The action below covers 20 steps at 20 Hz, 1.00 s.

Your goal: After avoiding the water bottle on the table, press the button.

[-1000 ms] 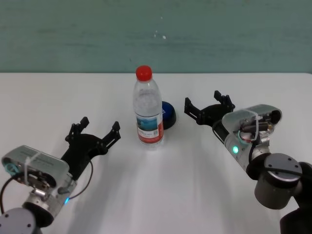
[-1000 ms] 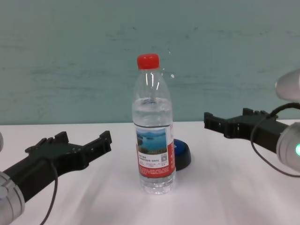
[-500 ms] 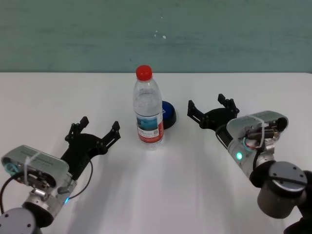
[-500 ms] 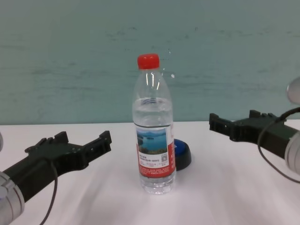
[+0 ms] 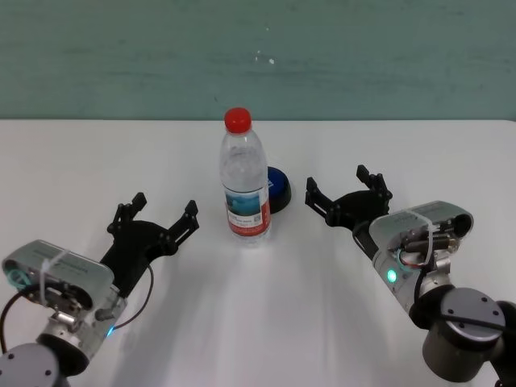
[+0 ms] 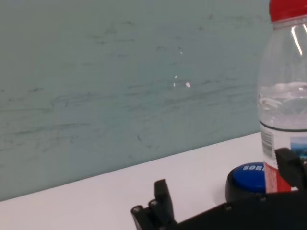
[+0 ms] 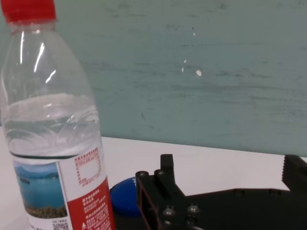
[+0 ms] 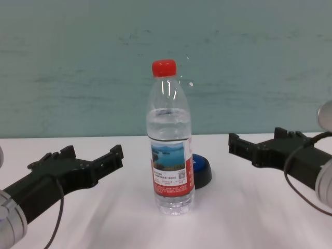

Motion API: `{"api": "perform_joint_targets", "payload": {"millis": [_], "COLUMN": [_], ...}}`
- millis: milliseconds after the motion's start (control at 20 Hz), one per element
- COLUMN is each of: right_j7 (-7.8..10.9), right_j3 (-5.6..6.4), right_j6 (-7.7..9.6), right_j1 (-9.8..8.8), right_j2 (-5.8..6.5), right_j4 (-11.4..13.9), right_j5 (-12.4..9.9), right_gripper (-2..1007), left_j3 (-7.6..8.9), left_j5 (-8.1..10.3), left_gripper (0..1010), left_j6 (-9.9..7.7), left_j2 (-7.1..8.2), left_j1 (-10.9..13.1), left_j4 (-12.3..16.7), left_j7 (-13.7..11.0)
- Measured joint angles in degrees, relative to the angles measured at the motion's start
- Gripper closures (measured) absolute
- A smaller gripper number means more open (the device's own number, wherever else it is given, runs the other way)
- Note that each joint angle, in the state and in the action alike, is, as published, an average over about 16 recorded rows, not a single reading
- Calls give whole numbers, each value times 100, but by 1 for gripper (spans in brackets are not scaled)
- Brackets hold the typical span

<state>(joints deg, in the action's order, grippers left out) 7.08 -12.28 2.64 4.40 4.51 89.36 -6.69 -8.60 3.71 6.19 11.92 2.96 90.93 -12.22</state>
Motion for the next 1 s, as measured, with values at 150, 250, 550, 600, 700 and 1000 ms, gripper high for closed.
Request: {"api": "perform_joint_targets", "payload": {"millis": [150, 250, 550, 600, 700, 1000], "right_j7": [-31, -54, -106, -112, -120, -122], "right_j3": [6, 13, 38, 41, 46, 47], "right_j6": [-33, -46, -56, -54, -49, -42], "right_j1": [-98, -159, -296, -311, -332, -339], "right_j2": [-22, -38, -80, -85, -92, -94], "right_j4": [52, 84, 151, 158, 168, 170], "right_j5": [37, 59, 93, 95, 98, 101], "right_gripper": [1, 1, 1, 1, 1, 1], "left_j3": [0, 0, 0, 0, 0, 0], "left_j5": [0, 0, 0, 0, 0, 0], "left_gripper": [0, 0, 0, 0, 0, 0], "left_j6": [0, 0, 0, 0, 0, 0], "left_j2": [0, 0, 0, 0, 0, 0], "left_j1": [0, 0, 0, 0, 0, 0], "left_j4": [0, 0, 0, 0, 0, 0], "left_j7": [0, 0, 0, 0, 0, 0]}}
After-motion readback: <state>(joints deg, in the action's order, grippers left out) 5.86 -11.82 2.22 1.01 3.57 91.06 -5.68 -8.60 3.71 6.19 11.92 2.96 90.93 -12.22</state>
